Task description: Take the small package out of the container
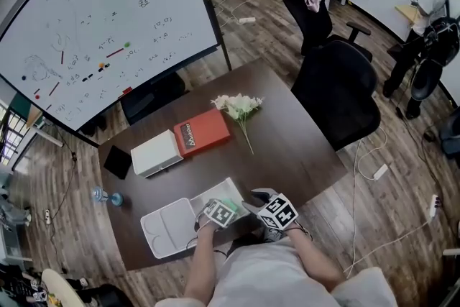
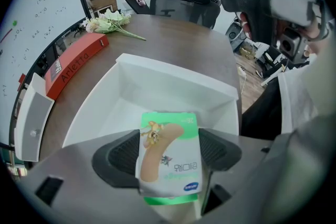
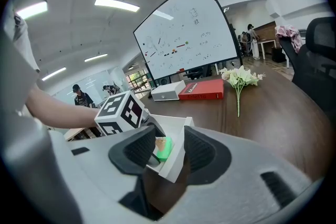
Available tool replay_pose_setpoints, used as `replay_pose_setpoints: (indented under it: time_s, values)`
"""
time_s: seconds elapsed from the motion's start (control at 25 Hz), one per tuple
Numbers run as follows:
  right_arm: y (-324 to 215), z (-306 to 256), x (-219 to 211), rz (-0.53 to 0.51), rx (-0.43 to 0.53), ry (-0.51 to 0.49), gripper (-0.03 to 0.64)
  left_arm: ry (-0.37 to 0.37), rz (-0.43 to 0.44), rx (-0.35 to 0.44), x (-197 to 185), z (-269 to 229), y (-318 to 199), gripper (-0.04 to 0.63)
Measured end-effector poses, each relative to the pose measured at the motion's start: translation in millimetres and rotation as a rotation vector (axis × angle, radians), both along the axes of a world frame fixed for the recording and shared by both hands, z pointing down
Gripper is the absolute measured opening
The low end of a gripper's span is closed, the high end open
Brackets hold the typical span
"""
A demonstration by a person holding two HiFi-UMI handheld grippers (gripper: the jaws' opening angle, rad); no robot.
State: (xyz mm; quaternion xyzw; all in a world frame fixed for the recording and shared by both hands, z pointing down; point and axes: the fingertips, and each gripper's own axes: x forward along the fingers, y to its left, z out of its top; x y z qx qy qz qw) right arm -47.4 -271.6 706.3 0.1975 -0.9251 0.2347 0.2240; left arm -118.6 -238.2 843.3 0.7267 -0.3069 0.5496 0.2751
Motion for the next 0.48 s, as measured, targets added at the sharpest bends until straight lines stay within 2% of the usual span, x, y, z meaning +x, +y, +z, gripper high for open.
replay_pose_setpoints:
  time_s: [0.48]
  values:
    - [7.3,4.2,9.6,0.027,-0.007,0.027,0.143,0.004,-0.014,0.019,-6.4,-0.4,-0.1,0.331]
